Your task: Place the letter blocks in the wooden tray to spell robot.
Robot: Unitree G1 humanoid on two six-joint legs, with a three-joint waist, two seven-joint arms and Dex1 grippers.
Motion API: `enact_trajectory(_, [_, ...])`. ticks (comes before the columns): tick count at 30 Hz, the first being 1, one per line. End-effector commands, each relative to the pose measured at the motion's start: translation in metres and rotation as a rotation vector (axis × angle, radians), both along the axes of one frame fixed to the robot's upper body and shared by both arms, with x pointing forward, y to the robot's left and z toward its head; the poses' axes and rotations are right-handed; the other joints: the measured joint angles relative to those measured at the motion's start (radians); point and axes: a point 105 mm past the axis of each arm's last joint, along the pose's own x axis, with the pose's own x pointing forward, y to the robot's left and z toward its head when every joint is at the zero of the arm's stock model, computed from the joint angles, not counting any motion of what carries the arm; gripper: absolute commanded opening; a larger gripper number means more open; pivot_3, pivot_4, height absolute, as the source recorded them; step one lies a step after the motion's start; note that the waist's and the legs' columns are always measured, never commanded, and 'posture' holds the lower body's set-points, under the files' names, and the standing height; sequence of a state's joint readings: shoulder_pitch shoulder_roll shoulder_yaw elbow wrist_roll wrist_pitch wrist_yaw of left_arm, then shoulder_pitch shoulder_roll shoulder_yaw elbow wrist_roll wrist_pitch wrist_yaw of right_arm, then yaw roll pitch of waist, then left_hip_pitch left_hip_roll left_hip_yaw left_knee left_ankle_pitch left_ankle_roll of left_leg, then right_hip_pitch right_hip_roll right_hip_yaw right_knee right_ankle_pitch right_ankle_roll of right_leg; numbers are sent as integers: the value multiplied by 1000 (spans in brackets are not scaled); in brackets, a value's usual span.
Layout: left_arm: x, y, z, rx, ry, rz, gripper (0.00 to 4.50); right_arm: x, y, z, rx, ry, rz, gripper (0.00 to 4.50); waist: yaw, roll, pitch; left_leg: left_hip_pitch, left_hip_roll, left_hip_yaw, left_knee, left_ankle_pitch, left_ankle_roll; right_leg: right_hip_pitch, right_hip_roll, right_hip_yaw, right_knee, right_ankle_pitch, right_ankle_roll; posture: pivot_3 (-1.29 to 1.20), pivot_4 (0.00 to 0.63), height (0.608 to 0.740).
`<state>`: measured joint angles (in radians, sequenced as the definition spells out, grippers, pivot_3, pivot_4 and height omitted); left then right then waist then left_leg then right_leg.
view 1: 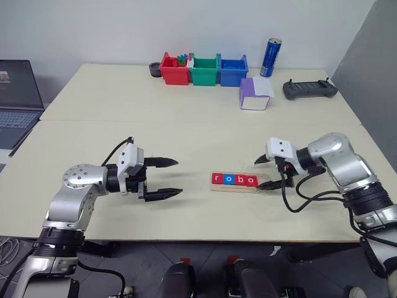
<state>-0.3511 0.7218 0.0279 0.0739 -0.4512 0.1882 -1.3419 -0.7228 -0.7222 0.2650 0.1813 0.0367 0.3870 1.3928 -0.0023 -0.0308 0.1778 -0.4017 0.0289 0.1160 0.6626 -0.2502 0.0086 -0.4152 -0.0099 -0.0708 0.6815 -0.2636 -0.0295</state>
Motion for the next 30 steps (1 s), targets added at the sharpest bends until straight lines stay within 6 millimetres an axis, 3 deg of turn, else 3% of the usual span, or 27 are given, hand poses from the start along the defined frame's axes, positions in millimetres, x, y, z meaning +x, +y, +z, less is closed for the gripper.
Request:
enact_trajectory(1, [-2,2,10,7,-48,-1,4500,-11,-2,13,90,-7,-36,4311,0,0,0,0,0,0,0,0,0,0,0,0,0,0,0,0,150,740])
enact_trajectory(3, [-2,2,9,7,-44,0,4500,-22,-3,7,102,21,-38,3859,0,0,0,0,0,0,0,0,0,0,0,0,0,0,0,0,150,740])
enact_trajectory(6, [-3,0,8,6,-38,-4,4500,-32,-2,-5,93,49,-37,2790,1,0,0,0,0,0,0,0,0,0,0,0,0,0,0,0,150,740])
enact_trajectory(12, [0,-2,10,7,-40,-11,4500,-27,6,-20,86,59,-49,579,-4,0,0,1,1,0,0,-2,4,0,0,-1,1,0,0,0,150,740])
enact_trajectory(14, [0,-2,11,9,-42,-11,4500,-24,6,-24,78,60,-57,51,-2,0,0,1,1,0,0,-2,4,0,0,-1,1,0,0,0,150,740])
enact_trajectory(25, [0,0,11,13,-46,1,4500,-13,6,-32,42,59,-61,51,-2,0,0,0,0,0,0,0,1,0,0,-1,0,0,0,0,150,740])
enact_trajectory(30, [2,1,10,17,-50,1,4500,-14,9,-26,52,45,-44,51,-2,0,0,0,0,0,0,0,1,0,0,-1,0,0,0,0,150,740])
